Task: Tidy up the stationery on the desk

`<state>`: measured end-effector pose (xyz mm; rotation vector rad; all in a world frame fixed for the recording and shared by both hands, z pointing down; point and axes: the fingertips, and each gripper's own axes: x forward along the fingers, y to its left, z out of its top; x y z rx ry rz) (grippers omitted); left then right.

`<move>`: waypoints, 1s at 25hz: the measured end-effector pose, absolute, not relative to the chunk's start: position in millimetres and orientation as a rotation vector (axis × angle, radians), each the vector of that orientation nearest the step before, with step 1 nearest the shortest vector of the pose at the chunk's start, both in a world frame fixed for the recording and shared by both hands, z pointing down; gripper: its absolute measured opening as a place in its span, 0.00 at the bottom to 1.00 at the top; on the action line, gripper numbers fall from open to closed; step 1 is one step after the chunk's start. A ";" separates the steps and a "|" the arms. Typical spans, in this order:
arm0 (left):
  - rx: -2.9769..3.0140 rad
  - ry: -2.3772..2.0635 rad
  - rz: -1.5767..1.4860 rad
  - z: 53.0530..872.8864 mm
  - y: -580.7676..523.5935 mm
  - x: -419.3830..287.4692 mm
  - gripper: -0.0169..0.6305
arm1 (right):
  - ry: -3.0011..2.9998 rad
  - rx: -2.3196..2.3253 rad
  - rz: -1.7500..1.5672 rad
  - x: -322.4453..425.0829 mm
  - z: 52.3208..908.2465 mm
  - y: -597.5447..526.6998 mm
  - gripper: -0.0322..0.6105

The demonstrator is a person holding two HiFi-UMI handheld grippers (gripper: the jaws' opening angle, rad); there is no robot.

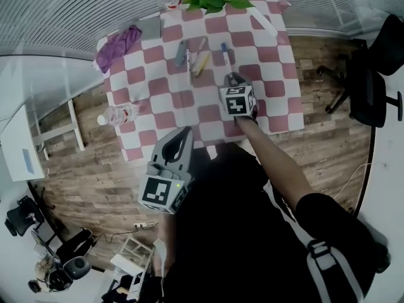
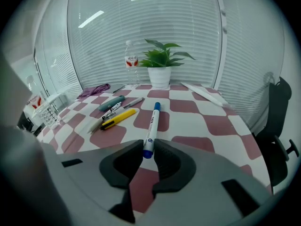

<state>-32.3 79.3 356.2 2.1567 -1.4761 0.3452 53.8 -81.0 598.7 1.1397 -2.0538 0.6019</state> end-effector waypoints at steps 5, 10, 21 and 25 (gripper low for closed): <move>2.197 -1.459 0.310 350.6 78.1 -29.2 0.08 | -2.046 1.162 0.609 70.8 590.5 -69.6 0.19; 2.232 -1.419 0.313 352.0 79.0 -23.0 0.08 | -2.016 1.196 0.640 99.0 590.1 -54.6 0.18; 2.294 -1.329 0.316 352.6 74.9 -9.7 0.08 | -1.951 1.245 0.677 133.5 599.3 -27.2 0.19; 2.310 -1.315 0.316 352.4 73.7 -7.5 0.08 | -1.917 1.229 0.678 138.5 604.7 -25.2 0.19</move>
